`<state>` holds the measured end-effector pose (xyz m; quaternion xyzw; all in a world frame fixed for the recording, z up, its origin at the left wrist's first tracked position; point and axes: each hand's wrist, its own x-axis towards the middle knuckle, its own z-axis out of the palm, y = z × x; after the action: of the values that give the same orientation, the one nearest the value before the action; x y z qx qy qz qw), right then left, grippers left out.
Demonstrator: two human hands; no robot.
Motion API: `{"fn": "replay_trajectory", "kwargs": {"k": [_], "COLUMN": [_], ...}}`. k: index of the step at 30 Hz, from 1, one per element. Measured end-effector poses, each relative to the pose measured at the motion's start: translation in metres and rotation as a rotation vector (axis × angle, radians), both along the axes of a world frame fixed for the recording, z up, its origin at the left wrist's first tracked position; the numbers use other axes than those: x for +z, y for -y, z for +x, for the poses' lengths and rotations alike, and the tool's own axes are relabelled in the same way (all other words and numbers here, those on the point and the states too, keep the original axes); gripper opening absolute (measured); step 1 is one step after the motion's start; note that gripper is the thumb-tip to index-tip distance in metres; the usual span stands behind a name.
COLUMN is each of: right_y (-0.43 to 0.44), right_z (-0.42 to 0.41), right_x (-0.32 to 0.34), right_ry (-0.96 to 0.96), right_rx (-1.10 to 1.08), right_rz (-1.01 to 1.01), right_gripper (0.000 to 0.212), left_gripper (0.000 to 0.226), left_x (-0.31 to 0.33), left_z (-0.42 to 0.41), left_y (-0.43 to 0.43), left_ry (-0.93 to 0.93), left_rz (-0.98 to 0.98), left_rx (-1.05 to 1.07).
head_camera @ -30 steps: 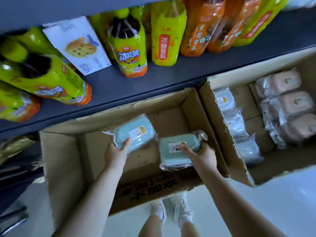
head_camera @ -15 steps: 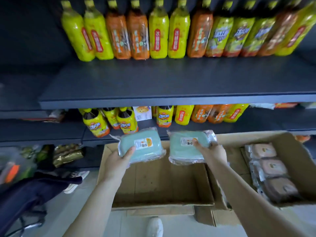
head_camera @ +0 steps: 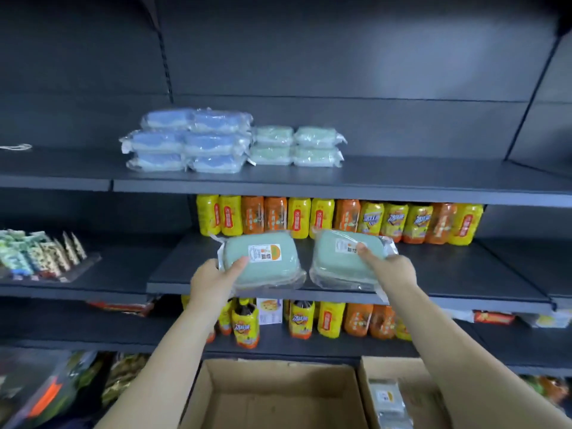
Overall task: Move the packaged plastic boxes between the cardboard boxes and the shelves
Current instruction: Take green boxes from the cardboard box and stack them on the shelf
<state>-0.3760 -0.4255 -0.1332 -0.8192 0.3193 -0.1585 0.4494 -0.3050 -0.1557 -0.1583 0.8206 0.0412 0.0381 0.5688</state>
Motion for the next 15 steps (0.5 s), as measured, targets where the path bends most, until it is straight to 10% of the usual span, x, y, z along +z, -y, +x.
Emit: {"fn": "replay_trajectory", "kwargs": {"k": [15], "right_y": [0.019], "right_z": [0.12], "right_x": [0.118], "right_ry": [0.225], "right_rx": [-0.083], "right_rz": [-0.096], "right_gripper": [0.065], "left_gripper": [0.051], "left_x": [0.136], "left_z": [0.144], "left_y": [0.045], "left_ry": [0.353], "left_rz": [0.235], "left_rx": [-0.018]}}
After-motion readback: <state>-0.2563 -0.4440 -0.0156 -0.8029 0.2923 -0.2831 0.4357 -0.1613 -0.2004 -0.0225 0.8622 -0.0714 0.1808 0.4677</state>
